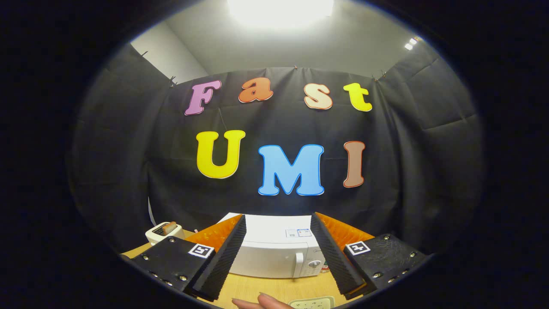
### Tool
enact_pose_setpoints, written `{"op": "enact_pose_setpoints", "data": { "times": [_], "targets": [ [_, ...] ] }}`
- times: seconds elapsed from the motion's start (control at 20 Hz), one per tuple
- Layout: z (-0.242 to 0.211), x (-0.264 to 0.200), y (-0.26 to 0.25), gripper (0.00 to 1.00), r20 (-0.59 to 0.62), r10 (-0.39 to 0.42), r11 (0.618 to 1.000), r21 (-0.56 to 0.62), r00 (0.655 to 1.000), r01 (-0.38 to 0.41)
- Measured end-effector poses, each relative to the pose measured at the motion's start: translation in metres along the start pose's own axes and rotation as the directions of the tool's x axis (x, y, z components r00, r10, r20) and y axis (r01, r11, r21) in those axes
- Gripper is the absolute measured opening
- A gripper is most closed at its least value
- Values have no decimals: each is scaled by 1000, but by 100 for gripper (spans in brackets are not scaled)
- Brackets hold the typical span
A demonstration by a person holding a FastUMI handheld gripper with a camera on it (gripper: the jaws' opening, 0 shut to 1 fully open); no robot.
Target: Open the microwave, put the food inside, and close the microwave door.
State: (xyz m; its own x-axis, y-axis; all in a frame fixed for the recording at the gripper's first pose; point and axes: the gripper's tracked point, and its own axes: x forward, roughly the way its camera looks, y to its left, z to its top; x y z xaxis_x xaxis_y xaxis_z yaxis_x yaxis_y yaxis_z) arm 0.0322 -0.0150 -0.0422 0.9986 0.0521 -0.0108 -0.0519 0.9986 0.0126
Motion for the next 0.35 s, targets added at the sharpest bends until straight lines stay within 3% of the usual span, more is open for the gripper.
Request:
{"op": "enact_pose_setpoints", "data": {
  "times": [0.35],
  "targets": [
    [0, -1, 8, 96, 10, 37, 999, -17, 999, -37]
  ]
}}
